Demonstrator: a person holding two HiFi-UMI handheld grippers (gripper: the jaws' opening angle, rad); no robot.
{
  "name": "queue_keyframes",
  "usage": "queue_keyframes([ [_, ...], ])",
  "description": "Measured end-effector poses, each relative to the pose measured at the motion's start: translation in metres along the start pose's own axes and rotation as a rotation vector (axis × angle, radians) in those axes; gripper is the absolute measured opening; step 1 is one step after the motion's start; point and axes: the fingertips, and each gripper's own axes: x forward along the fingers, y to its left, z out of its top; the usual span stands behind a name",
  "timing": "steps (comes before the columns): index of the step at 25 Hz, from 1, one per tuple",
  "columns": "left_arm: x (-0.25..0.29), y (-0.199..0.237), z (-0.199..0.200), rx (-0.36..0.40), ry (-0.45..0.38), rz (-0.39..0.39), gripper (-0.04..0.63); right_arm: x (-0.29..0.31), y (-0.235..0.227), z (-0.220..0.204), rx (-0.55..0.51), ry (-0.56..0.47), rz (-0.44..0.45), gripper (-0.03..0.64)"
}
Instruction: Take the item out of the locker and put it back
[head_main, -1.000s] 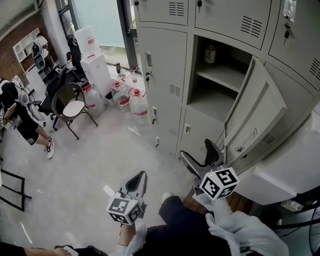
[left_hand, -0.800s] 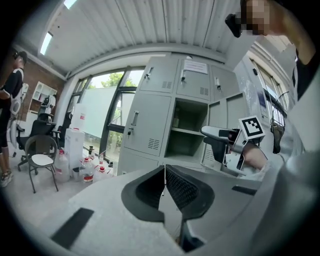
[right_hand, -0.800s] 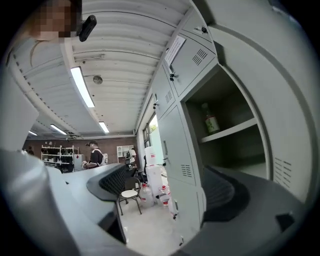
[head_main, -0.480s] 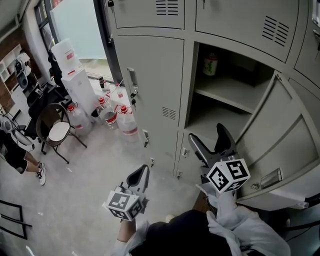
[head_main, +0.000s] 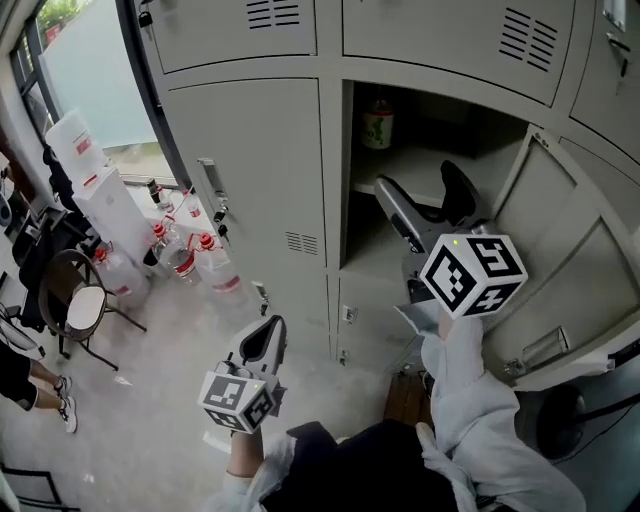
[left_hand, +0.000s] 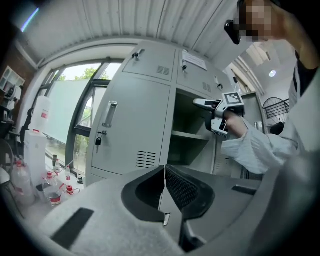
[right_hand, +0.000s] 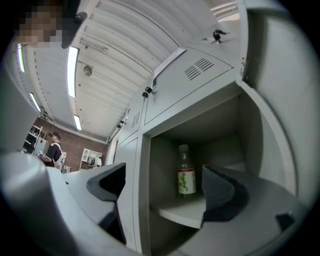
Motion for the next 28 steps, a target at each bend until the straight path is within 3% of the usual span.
queue_keyframes([
  [7,0.028,0.02,0.017,0.016,0.003,-0.123,0.014,0.054,-0.028,-0.008,-0.107,0.158,-0.08,0.462],
  [14,0.029,0.033,0.028,0.016,0.026,-0.186,0.014,0.115,-0.063,-0.031,-0.101,0.259,-0.118,0.463],
  [23,0.029,0.061,0.023,-0.019,0.034,-0.135,0.014,0.172,-0.08,-0.069,-0.092,0.395,-0.082,0.462],
  [28,0.04,0.065,0.026,-0.014,0.027,-0.135,0.014,0.185,-0.087,-0.074,-0.098,0.394,-0.108,0.453],
])
